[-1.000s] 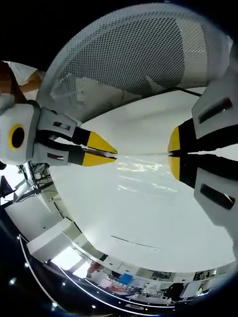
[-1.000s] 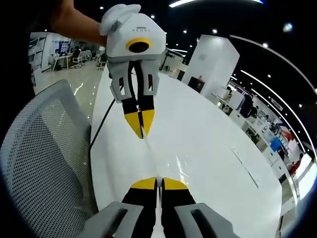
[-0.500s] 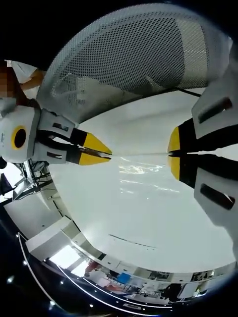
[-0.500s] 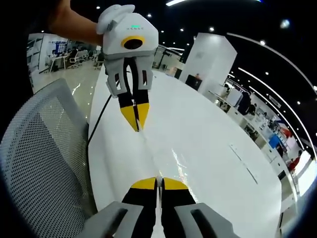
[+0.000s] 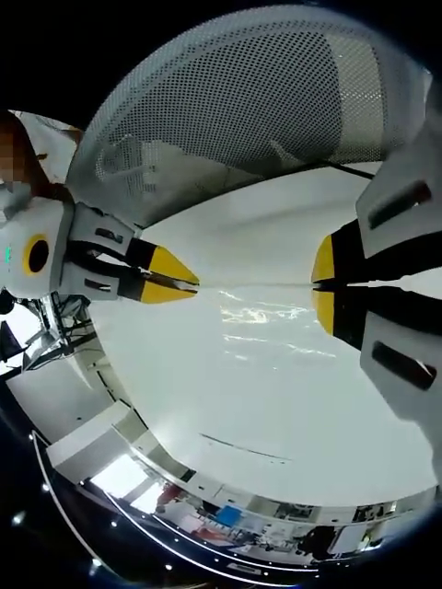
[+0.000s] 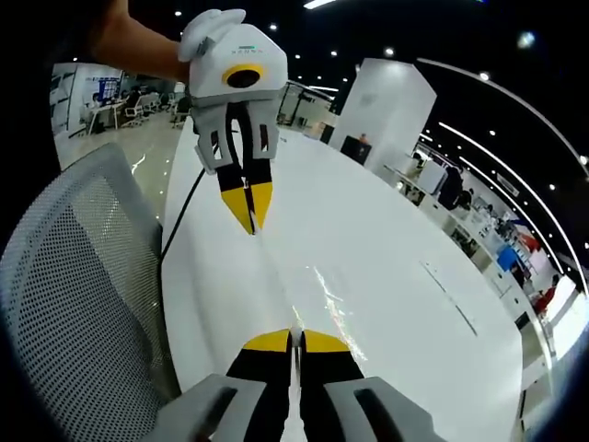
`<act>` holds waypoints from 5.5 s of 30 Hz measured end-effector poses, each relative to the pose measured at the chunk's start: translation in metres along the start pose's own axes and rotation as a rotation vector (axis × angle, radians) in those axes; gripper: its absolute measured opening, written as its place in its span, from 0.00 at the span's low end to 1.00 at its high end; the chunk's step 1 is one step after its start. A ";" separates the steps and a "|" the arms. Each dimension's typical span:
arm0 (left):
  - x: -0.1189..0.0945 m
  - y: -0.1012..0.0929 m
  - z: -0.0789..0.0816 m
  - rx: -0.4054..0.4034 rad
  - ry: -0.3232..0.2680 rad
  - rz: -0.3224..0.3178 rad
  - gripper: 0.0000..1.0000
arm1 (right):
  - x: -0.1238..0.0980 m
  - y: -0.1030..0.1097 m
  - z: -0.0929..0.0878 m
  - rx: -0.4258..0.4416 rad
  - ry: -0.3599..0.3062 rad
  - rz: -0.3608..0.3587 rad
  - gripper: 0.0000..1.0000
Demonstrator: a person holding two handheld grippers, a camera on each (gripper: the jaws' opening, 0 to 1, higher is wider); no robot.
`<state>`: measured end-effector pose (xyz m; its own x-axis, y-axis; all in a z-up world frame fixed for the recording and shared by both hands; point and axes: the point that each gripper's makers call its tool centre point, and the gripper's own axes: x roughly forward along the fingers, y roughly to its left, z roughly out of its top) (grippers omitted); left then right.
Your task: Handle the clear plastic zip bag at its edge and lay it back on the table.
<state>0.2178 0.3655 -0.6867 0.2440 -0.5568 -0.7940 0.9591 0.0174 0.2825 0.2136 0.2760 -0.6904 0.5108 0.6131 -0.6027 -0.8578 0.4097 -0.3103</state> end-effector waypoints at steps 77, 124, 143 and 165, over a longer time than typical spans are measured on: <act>-0.004 0.009 -0.005 -0.037 -0.005 0.055 0.00 | -0.008 -0.009 -0.019 0.045 -0.008 -0.049 0.00; 0.000 -0.011 0.020 0.083 -0.091 0.025 0.00 | -0.005 0.012 0.012 0.168 -0.085 0.103 0.09; -0.014 0.005 0.044 0.013 -0.205 0.105 0.07 | 0.000 0.004 0.012 0.218 -0.075 0.070 0.00; 0.016 -0.021 0.072 0.155 -0.194 0.077 0.05 | 0.003 -0.003 0.021 0.198 -0.070 0.056 0.00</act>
<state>0.1918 0.2965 -0.6666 0.2691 -0.7078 -0.6532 0.9016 -0.0534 0.4293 0.2191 0.2906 -0.6754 0.4717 0.6808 -0.5603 -0.8604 0.4945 -0.1235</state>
